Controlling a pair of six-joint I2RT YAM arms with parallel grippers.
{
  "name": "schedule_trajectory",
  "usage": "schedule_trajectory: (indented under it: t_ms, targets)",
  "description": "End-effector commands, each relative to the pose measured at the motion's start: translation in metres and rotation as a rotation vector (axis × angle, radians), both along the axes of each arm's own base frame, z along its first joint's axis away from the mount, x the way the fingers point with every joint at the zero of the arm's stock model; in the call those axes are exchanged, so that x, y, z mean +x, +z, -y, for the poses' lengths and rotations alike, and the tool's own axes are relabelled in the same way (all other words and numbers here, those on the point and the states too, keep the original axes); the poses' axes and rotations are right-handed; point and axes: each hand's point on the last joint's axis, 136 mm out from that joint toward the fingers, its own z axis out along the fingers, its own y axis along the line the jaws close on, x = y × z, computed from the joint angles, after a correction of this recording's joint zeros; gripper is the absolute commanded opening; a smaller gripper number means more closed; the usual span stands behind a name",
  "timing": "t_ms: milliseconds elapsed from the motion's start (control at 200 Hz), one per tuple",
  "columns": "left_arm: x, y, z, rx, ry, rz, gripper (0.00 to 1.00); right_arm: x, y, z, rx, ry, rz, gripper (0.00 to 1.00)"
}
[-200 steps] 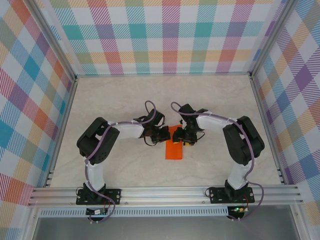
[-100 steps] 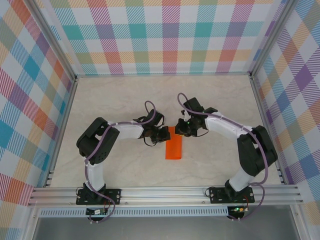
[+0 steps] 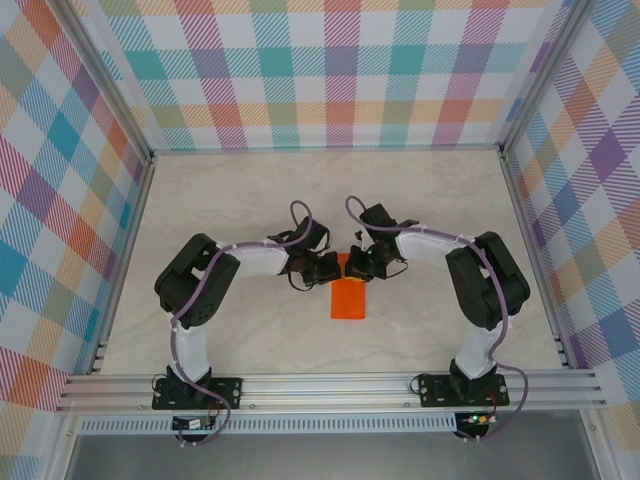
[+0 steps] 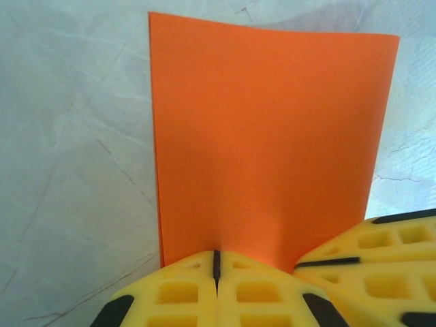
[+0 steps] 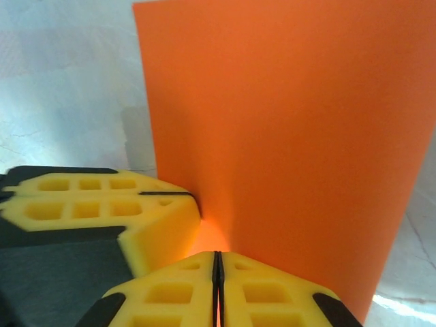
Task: Fold a paper plane with a square sheet of paper (pick it up from the middle)
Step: Fold the square sheet of paper in half at the center of the table.
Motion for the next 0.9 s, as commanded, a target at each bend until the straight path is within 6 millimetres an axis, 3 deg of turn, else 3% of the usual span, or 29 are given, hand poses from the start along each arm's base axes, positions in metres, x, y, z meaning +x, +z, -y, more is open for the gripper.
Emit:
schedule_trajectory:
  t_ms: [0, 335, 630, 735, 895]
  targets:
    - [-0.062, -0.094, -0.075, 0.386, 0.053, -0.259, 0.0, -0.01, -0.01, 0.004, 0.015, 0.027, -0.028, 0.11]
    - [-0.072, -0.107, -0.091, 0.466, 0.068, -0.303, 0.0, -0.02, -0.041, 0.049, 0.01, -0.061, -0.068, 0.08]
    - [-0.086, -0.121, -0.11, 0.533, 0.095, -0.337, 0.0, -0.024, -0.033, 0.087, -0.013, -0.172, -0.026, 0.09]
    - [-0.084, -0.119, -0.104, 0.503, 0.09, -0.331, 0.0, -0.018, -0.018, 0.088, 0.011, -0.192, 0.019, 0.09]
    - [-0.08, -0.114, -0.099, 0.486, 0.078, -0.321, 0.0, 0.004, 0.034, 0.063, 0.18, -0.164, 0.169, 0.11]
